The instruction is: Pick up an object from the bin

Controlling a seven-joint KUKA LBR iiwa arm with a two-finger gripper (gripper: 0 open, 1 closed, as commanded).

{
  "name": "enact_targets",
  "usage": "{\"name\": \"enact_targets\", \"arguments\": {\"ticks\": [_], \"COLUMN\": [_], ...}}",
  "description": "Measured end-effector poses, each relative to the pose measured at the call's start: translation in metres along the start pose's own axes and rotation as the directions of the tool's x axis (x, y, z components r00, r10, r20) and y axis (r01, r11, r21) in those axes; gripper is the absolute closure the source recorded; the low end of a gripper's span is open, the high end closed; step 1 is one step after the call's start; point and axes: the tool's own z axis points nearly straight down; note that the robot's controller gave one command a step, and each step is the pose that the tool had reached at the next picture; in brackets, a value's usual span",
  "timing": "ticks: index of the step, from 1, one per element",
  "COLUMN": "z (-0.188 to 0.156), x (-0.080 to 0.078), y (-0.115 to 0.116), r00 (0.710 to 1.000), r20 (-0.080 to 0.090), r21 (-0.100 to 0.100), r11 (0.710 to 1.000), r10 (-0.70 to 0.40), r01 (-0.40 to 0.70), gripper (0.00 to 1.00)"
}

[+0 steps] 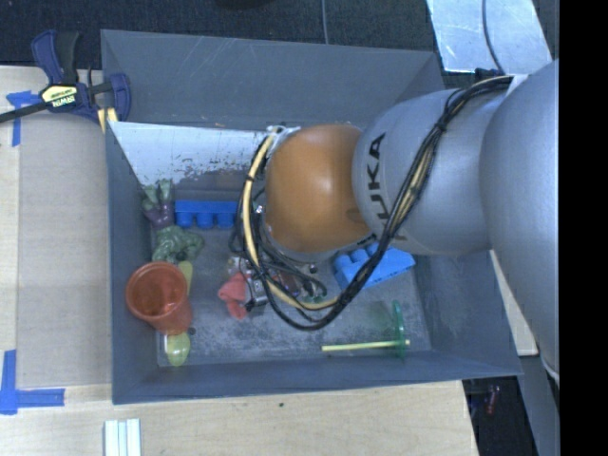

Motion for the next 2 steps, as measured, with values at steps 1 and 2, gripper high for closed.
{"name": "enact_targets", "arguments": {"ticks": [1, 2], "z": [0.055, 0.017], "x": [-0.052, -0.035], "y": [-0.013, -0.01], "r00": [0.969, 0.98], "r20": [0.0, -0.014], "r21": [0.0, -0.004], "r11": [0.969, 0.98], "r10": [-0.247, -0.197], "r01": [0.247, 0.197], "gripper": [1.0, 1.0]}}
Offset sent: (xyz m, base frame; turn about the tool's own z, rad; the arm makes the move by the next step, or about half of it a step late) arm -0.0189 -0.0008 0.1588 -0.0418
